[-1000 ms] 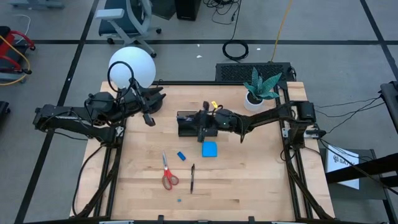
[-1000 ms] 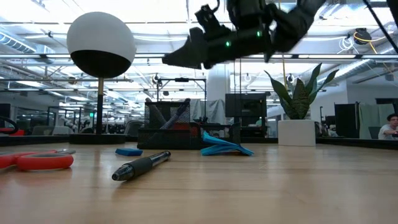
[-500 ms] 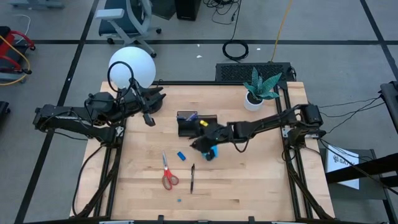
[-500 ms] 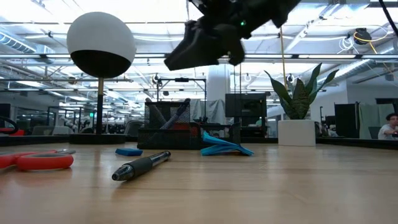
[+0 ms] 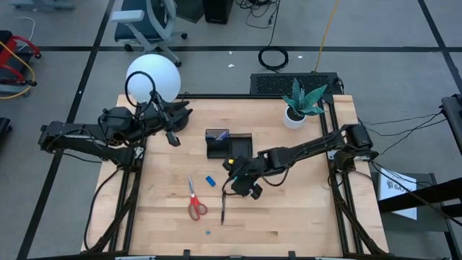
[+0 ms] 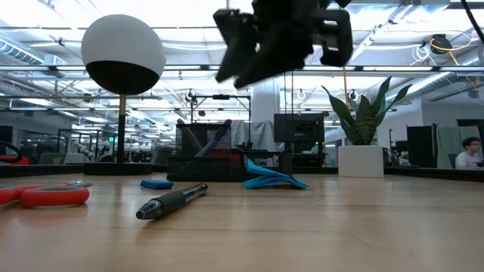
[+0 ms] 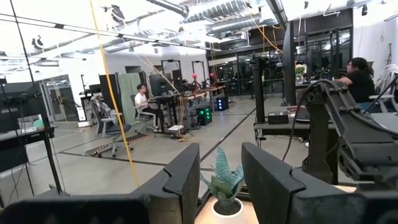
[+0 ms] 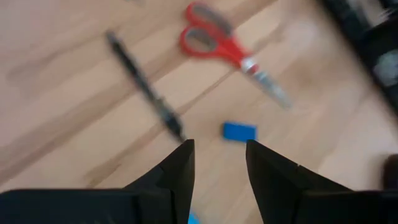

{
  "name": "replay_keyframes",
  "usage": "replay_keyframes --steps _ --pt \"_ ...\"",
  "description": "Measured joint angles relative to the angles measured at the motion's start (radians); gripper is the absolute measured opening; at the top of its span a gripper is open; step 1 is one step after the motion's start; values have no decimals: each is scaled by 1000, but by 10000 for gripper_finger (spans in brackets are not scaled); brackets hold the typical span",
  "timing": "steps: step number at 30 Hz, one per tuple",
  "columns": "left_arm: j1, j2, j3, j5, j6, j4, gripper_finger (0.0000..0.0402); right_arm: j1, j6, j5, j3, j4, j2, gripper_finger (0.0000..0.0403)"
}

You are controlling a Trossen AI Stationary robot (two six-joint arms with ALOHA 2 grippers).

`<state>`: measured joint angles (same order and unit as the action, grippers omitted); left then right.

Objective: Pick and place office supplies into organizer
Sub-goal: Put the black pen into the black mesh organizer

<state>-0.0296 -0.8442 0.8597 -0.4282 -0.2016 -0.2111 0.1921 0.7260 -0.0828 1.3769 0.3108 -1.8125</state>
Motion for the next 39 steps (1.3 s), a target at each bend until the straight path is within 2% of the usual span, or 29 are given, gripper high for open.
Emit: replay_keyframes --steps 9,15,21,29,39 --pt "0 0 0 0 0 0 127 13 93 2 289 381 -225 130" --pt "0 0 0 0 0 0 127 63 195 5 451 536 -376 130" --pt "0 0 0 0 0 0 127 108 258 7 556 570 -477 130" --pt "0 0 0 0 0 0 127 125 308 62 563 539 -483 130" --pt "0 0 0 0 0 0 127 94 291 58 563 489 -483 130"
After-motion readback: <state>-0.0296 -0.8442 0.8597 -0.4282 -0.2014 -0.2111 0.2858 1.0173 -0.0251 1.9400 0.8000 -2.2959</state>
